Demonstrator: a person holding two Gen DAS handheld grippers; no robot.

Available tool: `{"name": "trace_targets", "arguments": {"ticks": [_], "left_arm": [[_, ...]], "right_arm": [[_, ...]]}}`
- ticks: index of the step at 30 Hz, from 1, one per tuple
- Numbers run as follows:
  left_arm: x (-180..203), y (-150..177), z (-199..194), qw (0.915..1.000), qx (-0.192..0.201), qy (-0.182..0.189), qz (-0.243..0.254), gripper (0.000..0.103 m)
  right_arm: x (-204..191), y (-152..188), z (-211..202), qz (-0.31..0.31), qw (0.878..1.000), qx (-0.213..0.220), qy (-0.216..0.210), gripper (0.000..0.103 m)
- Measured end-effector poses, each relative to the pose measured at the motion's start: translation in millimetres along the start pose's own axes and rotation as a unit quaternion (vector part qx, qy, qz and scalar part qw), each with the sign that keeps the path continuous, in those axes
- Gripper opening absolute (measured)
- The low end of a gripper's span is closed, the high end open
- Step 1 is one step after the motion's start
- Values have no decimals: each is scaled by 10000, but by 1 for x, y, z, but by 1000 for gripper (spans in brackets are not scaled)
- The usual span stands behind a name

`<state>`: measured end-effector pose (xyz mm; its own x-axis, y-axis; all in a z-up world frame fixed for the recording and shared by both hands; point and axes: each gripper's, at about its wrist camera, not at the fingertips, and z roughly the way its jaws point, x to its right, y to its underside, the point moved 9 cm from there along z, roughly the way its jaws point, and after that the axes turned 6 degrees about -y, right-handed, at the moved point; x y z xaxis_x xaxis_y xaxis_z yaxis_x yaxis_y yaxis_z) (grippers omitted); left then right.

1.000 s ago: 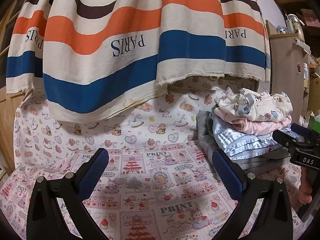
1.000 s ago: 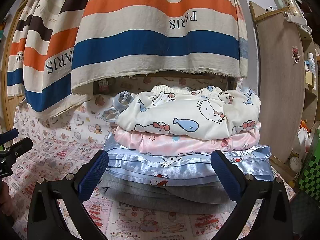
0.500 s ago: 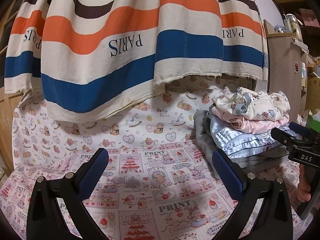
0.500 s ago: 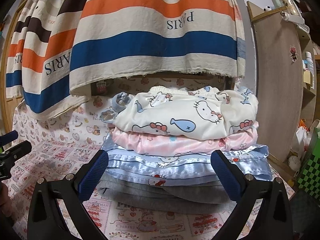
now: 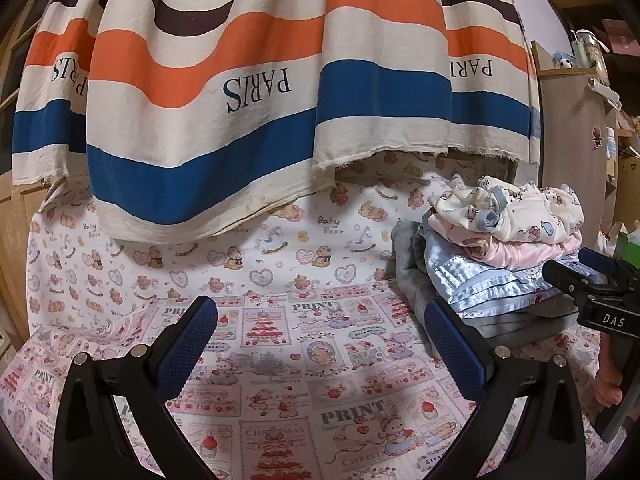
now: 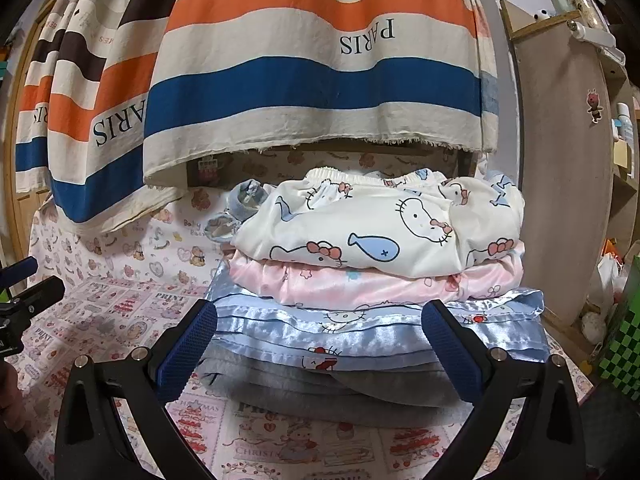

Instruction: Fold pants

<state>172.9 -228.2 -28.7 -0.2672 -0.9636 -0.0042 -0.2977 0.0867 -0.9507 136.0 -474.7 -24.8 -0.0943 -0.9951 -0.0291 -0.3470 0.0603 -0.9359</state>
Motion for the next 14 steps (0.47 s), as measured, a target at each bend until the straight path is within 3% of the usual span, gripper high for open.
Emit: {"name": "trace_targets", "arguments": {"ticks": [14], "left_arm": [[1,0,-1,10000,16,4,24,103]], "right_arm": [[-1,0,0,-3,10000,6,-10,102]]}}
